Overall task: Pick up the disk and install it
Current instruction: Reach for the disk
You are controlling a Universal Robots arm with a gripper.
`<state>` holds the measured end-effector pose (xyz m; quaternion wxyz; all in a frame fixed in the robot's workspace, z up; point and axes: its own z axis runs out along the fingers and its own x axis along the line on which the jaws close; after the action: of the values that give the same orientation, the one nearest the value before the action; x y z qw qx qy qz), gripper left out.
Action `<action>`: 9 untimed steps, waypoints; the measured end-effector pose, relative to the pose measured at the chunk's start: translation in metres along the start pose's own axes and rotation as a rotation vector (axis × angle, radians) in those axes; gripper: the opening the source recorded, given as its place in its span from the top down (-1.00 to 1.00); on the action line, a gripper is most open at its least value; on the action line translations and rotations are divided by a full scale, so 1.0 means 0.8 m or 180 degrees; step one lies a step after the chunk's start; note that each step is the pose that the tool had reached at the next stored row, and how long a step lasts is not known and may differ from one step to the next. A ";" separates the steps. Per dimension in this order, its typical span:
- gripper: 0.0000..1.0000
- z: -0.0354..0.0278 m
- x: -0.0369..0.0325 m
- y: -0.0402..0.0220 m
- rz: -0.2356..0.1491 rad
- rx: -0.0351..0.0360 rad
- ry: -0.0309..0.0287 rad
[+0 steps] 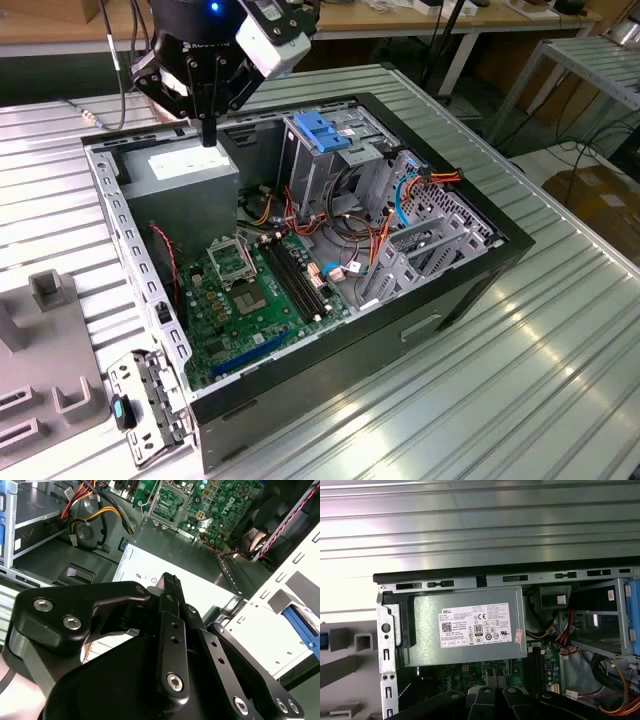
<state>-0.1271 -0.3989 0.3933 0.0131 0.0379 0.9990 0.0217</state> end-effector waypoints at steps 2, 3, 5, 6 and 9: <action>0.79 0.0000 0.0004 0.0000 0.0000 0.0000 0.0000; 0.79 0.0000 0.0007 0.0000 0.0000 0.0000 0.0000; 0.79 0.0000 0.0012 -0.0001 0.0000 0.0000 0.0000; 0.79 0.0000 0.0017 -0.0001 0.0000 0.0000 0.0000; 0.79 -0.0001 0.0029 -0.0002 0.0000 0.0000 0.0000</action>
<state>-0.1295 -0.3989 0.3933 0.0130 0.0379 0.9990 0.0217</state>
